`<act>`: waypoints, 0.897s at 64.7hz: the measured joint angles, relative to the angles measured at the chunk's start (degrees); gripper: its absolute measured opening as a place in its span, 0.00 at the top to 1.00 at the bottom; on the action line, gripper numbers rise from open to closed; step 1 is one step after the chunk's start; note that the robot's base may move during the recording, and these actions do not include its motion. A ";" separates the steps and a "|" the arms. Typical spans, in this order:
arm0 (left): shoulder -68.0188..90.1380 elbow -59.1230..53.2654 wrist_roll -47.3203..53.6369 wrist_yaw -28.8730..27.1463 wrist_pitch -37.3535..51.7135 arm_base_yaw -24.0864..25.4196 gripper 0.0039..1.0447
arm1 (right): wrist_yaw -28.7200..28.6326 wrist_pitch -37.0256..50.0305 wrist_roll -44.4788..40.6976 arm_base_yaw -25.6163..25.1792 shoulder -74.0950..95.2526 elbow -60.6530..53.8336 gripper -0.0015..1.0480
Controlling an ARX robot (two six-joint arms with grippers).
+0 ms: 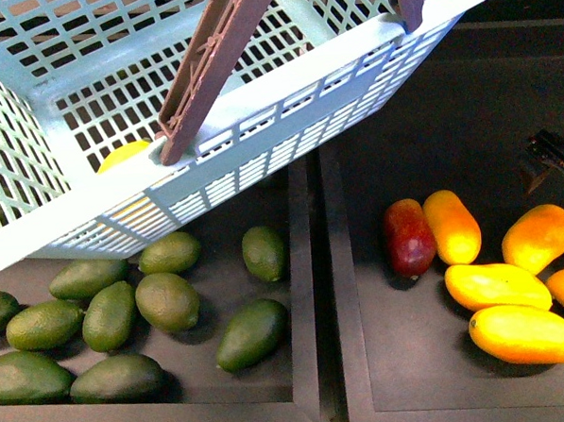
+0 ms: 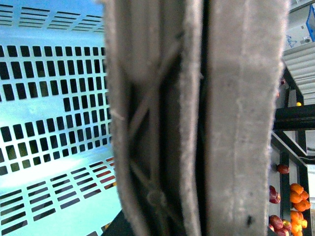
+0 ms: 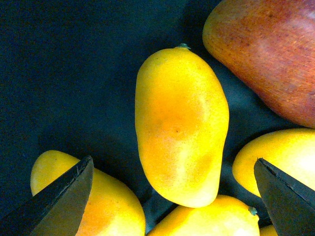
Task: Pick lemon and mango into basket
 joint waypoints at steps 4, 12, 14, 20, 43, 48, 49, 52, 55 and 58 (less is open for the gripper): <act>0.00 0.00 0.00 -0.02 0.00 0.00 0.86 | 0.04 0.00 0.15 0.13 1.07 0.92 0.08; 0.00 0.00 0.02 -0.13 0.00 0.00 0.86 | -0.13 -0.37 0.33 0.59 3.37 3.43 0.08; 0.00 0.00 0.02 -0.13 0.00 0.00 0.86 | -0.24 -0.59 0.42 0.70 3.76 3.91 0.08; 0.00 0.00 0.02 -0.13 0.00 0.00 0.86 | -0.09 -1.40 0.59 1.22 5.49 6.01 0.08; 0.00 0.00 0.02 -0.09 0.00 0.00 0.86 | -0.37 -2.10 1.60 1.62 10.84 10.58 0.11; 0.00 0.00 0.00 -0.09 0.00 0.00 0.86 | -0.37 -1.92 1.60 1.66 10.95 10.45 0.24; 0.00 0.00 0.00 -0.09 0.00 0.00 0.86 | -0.37 -1.68 1.57 1.64 10.93 10.38 0.28; 0.00 0.00 0.02 -0.13 0.00 0.00 0.86 | -0.87 -0.83 1.49 1.49 10.43 9.90 0.35; 0.00 0.00 0.00 -0.13 0.00 0.00 0.86 | -1.51 0.11 1.33 1.22 9.73 9.07 0.38; 0.00 0.00 0.02 -0.13 0.00 0.00 0.86 | -2.10 1.31 0.85 0.96 8.52 7.80 0.40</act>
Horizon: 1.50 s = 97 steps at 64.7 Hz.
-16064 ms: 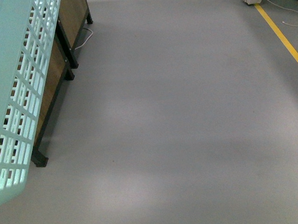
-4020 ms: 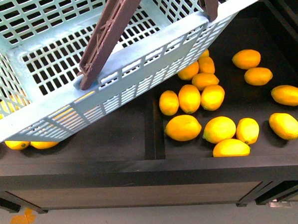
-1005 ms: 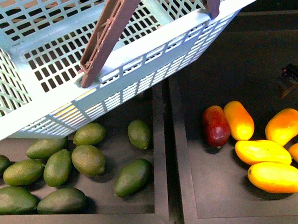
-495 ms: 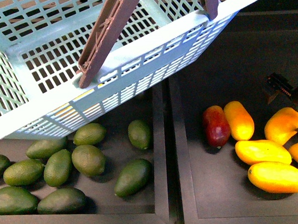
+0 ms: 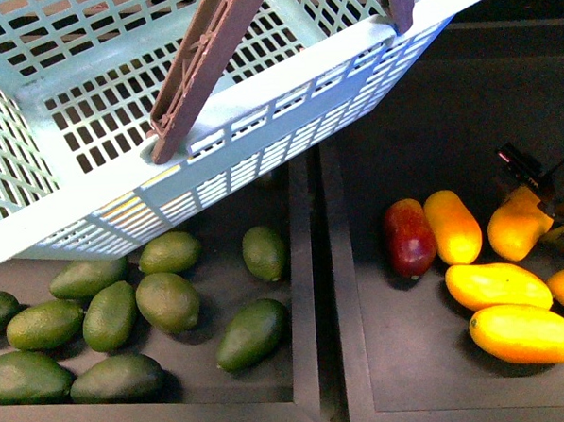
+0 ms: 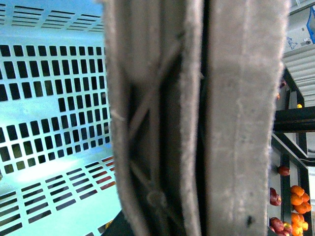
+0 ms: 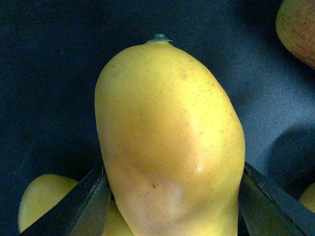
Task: Pick lemon and mango into basket
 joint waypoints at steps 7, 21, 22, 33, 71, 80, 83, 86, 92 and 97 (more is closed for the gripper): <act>0.00 0.00 -0.04 0.09 0.00 0.00 0.86 | -3.02 4.26 -0.52 -1.79 -6.54 -5.53 0.41; 0.00 0.00 -0.02 0.04 0.00 0.00 0.86 | -4.72 9.79 -5.27 -5.03 -30.60 -18.60 0.41; 0.00 0.00 -0.02 0.04 0.00 0.00 0.86 | -4.87 9.88 -6.12 -4.98 -32.57 -19.43 0.41; 0.00 0.00 -0.04 0.04 0.00 0.00 0.86 | -5.62 8.48 -9.81 -2.49 -46.42 -23.32 0.41; 0.00 0.00 0.02 -0.02 0.00 0.00 0.86 | 0.22 11.13 5.49 22.80 -60.83 -25.44 0.41; 0.00 0.00 0.02 0.02 0.00 0.00 0.86 | 0.94 10.99 6.82 27.04 -58.40 -22.25 0.41; 0.00 0.00 0.02 0.04 0.00 0.00 0.86 | 1.18 10.80 6.80 27.91 -57.57 -20.85 0.41; 0.00 0.00 -0.02 0.11 0.00 0.00 0.86 | 1.25 10.49 6.80 28.59 -56.87 -19.58 0.41; 0.00 0.00 -0.04 0.20 0.00 0.00 0.86 | 1.68 9.90 6.71 29.64 -55.89 -17.27 0.41; 0.00 0.00 0.00 0.13 0.00 0.00 0.86 | 1.84 9.86 6.60 30.12 -54.93 -15.47 0.41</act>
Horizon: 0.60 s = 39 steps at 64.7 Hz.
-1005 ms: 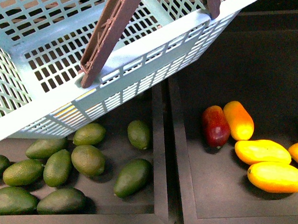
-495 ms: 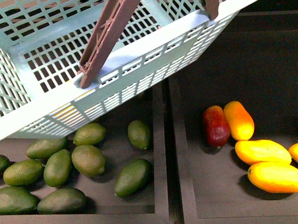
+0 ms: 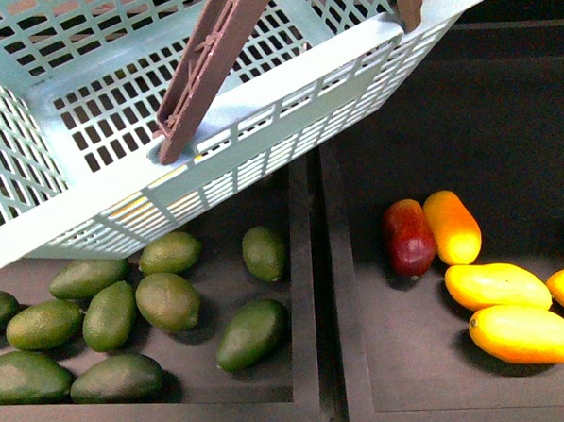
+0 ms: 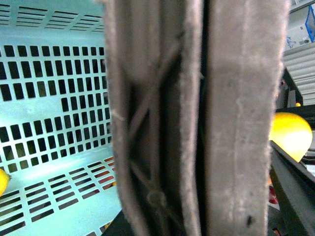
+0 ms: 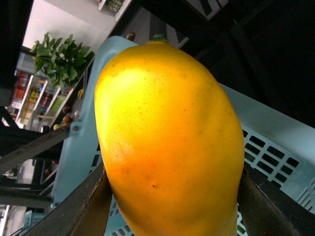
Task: Pick lemon and mango into basket
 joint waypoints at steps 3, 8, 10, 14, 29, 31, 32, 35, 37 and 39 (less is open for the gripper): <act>0.00 0.00 0.00 -0.09 0.00 0.00 0.86 | -0.04 0.00 -0.02 0.20 0.74 1.01 0.41; 0.00 0.00 -0.02 -0.13 0.00 0.00 0.86 | -0.31 -0.07 -0.07 0.37 2.34 2.56 0.41; 0.00 0.00 0.00 -0.15 0.00 0.00 0.86 | -0.28 -0.17 -0.13 0.44 2.91 2.93 0.41; 0.00 0.00 0.00 -0.15 0.00 0.00 0.86 | -0.26 -0.46 -0.44 0.72 4.42 3.76 0.41; 0.00 0.00 -0.02 0.02 0.00 0.00 0.86 | -0.26 -1.79 -1.68 2.21 9.05 7.21 0.41; 0.00 0.00 -0.02 0.04 0.00 0.00 0.86 | -0.26 -2.08 -1.77 2.43 9.68 7.82 0.41; 0.00 0.00 -0.02 0.04 0.00 0.00 0.86 | -0.26 -2.14 -1.81 2.47 9.86 8.02 0.41; 0.00 0.00 -0.02 0.00 0.00 0.00 0.86 | -0.28 -2.45 -2.08 2.69 10.56 8.66 0.41; 0.00 0.00 0.00 -0.04 0.00 0.00 0.86 | -0.26 -2.78 -2.45 2.86 11.13 9.07 0.41; 0.00 0.00 0.00 -0.09 0.00 0.00 0.86 | -0.15 -3.19 -2.95 2.97 11.43 9.38 0.40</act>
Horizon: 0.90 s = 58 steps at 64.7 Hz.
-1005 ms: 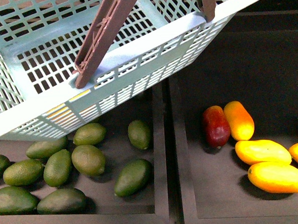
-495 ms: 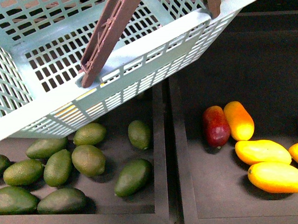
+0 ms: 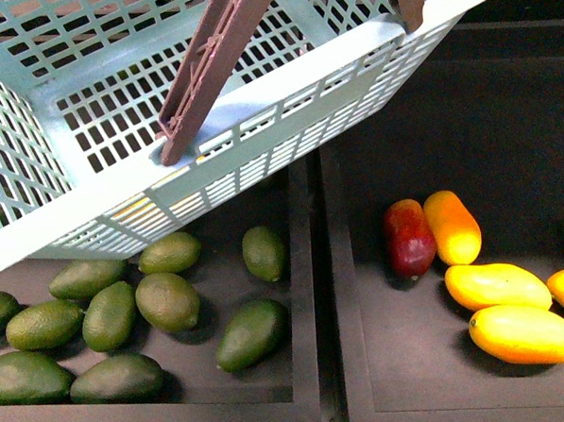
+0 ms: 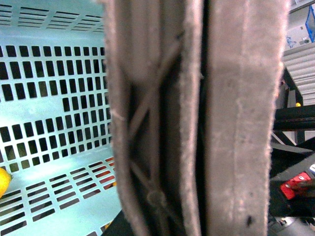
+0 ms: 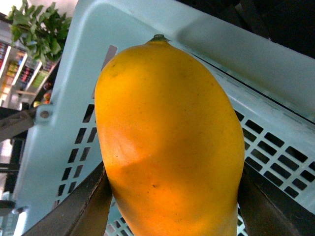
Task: Pick lemon and mango into basket
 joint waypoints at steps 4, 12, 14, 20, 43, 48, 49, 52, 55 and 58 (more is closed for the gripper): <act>0.00 0.00 -0.02 -0.02 0.00 0.00 0.86 | 0.09 -0.28 -0.11 0.13 0.46 0.22 0.31; 0.00 0.00 0.00 -0.04 0.00 0.00 0.86 | 0.09 -0.20 -0.26 0.09 0.50 0.20 0.13; 0.00 0.00 0.02 -0.04 0.00 0.00 0.86 | -0.04 -0.13 -0.35 -0.07 0.24 0.07 0.08; 0.02 0.00 0.11 -0.07 -0.02 0.00 0.86 | -0.52 0.13 -1.05 -0.68 -1.31 -1.03 0.09; 0.15 -0.04 0.00 -0.15 -0.02 0.07 0.86 | 8.68 11.34 -22.95 -10.88 -21.94 -20.13 0.20; 0.15 -0.04 -0.02 0.09 -0.02 0.04 0.86 | 9.46 22.77 -35.06 -13.29 -27.04 -28.96 0.32; 0.15 -0.04 -0.04 0.11 -0.02 0.04 0.86 | 9.20 25.03 -38.62 -13.79 -28.33 -31.21 0.35; 0.15 -0.04 -0.20 0.07 -0.02 0.04 0.86 | 8.37 28.15 -42.97 -14.49 -30.49 -35.12 0.42; 0.15 -0.04 -0.13 0.00 -0.02 -0.02 0.86 | 7.21 30.29 -46.21 -15.28 -32.59 -39.32 0.50; 0.15 -0.04 -0.15 0.09 -0.02 -0.02 0.86 | 5.81 31.95 -49.29 -16.48 -34.67 -44.48 0.61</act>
